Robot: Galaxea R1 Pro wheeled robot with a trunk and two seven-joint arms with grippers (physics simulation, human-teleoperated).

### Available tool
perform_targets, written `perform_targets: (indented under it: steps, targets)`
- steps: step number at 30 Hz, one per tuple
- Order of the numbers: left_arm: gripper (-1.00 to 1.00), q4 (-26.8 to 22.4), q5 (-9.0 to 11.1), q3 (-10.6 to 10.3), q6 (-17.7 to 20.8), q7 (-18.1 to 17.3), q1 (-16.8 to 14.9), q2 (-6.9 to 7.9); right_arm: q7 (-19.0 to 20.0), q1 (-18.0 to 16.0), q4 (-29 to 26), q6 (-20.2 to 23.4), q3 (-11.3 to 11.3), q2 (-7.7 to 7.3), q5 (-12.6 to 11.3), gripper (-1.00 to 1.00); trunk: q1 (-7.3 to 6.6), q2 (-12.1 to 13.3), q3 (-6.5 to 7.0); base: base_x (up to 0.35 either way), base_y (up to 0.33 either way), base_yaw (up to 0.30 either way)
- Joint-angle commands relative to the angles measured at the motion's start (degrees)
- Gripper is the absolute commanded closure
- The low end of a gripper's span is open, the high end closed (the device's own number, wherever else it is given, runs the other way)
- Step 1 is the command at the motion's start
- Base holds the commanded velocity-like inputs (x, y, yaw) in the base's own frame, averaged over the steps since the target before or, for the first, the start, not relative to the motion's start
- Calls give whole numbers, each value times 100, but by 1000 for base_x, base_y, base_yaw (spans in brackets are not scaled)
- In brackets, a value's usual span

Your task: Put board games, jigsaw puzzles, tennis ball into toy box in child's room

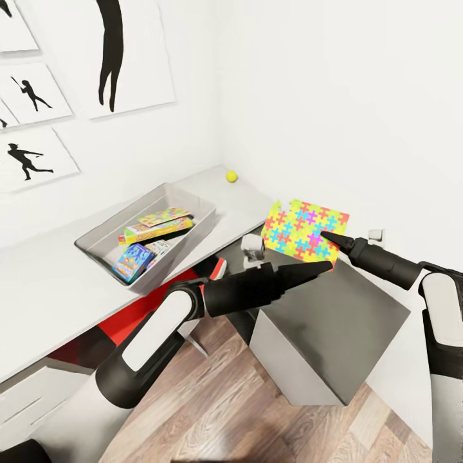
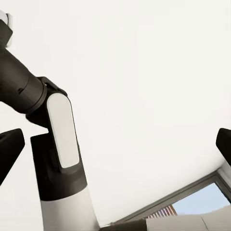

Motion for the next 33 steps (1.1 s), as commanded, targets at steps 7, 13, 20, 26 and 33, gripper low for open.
perform_targets:
  steps: [7, 13, 20, 26, 33]
  targets:
    - [-100, 3, 12, 1, 17, 2, 8, 25, 51, -34, -2, 23, -7, 59, 65, 100, 3, -9, 50, 0, 0, 166]
    - [-100, 5, 11, 1, 13, 20, 15, 50, 48, -46, -3, 23, -7, 55, 65, 100, 3, -9, 100, 0, 0, 168]
    - [-100, 7, 5, -3, 12, 42, 18, 98, 61, -131, -125, 23, -16, 13, 41, 100, 3, -9, 158, 0, 0, 172]
    - [-100, 8, 4, -5, 5, 48, 18, 113, 57, -254, -191, 23, -23, 1, 43, 100, 3, -9, 207, 0, 0, 174]
    - [-100, 11, 3, -1, 4, 47, 22, 130, 55, -355, -244, 23, -29, -17, 39, 100, 3, -9, 264, 0, 0, 176]
